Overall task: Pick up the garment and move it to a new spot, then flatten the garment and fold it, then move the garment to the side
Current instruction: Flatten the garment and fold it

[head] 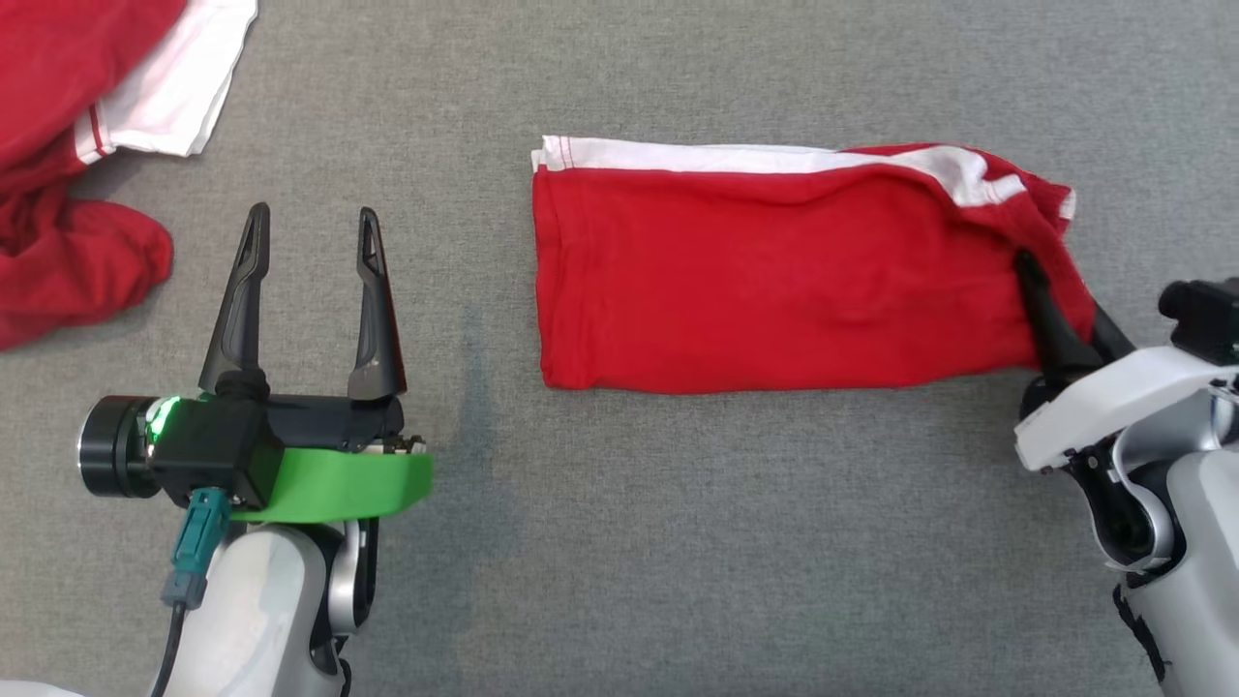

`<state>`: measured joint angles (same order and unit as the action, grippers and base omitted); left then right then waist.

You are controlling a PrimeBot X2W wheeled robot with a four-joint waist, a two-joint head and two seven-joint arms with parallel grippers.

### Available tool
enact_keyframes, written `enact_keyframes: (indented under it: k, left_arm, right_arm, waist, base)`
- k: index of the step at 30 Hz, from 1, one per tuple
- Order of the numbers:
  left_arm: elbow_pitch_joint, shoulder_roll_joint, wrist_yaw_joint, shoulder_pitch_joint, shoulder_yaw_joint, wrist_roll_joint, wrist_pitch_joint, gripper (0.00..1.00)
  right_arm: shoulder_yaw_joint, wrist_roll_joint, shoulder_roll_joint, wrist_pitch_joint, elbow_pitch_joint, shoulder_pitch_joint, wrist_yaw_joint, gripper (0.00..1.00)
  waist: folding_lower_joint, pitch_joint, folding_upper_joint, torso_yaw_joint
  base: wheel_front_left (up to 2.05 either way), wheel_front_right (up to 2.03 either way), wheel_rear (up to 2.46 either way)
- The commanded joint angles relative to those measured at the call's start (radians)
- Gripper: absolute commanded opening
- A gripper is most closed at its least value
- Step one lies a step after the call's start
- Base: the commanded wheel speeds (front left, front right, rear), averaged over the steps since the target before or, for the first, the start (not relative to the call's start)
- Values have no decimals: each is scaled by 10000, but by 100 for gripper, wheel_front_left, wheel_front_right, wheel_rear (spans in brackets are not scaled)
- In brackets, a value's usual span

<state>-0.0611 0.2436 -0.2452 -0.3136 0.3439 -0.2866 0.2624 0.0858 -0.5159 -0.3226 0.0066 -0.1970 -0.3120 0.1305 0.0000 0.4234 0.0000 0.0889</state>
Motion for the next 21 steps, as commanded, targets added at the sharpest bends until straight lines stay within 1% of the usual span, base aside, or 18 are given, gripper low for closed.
enact_keyframes:
  k: [1, 6, 9, 11, 13, 16, 19, 21]
  left_arm:
    - [-38, 67, -11, 133, -40, 107, 28, 100]
    - [17, 9, -114, 208, -12, 122, 28, 100]
    - [40, -46, -115, 153, 37, 106, 28, 100]
    - [63, -100, -93, 73, 68, 75, 28, 100]
    - [87, -152, -59, -7, 88, 60, 29, 100]
    - [135, -278, 3, -128, 149, 56, 29, 100]
    - [189, -398, 60, -170, 231, 120, 29, 100]
    - [214, -464, 91, -190, 246, 140, 29, 100]
  right_arm:
    - [215, -270, -49, 274, 396, 49, 3, 0]
    - [1148, -1993, 92, 1734, 1826, -197, 5, 0]
    - [1718, -2954, 322, 2484, 2295, -478, 5, 0]
    - [2088, -3418, 536, 2845, 2319, -768, 5, 0]
    - [2440, -3830, 909, 3044, 2150, -1137, 7, 0]
    - [2985, -3973, 1255, 3234, 1461, -1734, 7, 0]
    - [3429, -3919, 1557, 3097, 635, -2293, 7, 0]
    - [3612, -3867, 1648, 2928, 179, -2514, 5, 0]
  waist:
    - [0, -123, 0, -98]
    - [0, -238, 0, -72]
    - [0, -226, 0, 38]
    - [0, -181, 0, 160]
    - [0, -130, 0, 296]
    - [0, -57, 0, 547]
    - [0, -7, 0, 796]
    - [0, 17, 0, 903]
  base:
    - [0, 0, 0]
    - [0, 0, 0]
    - [0, 0, 0]
    - [0, 0, 0]
    - [0, 0, 0]
    - [0, 0, 0]
    - [0, 0, 0]
    - [0, 0, 0]
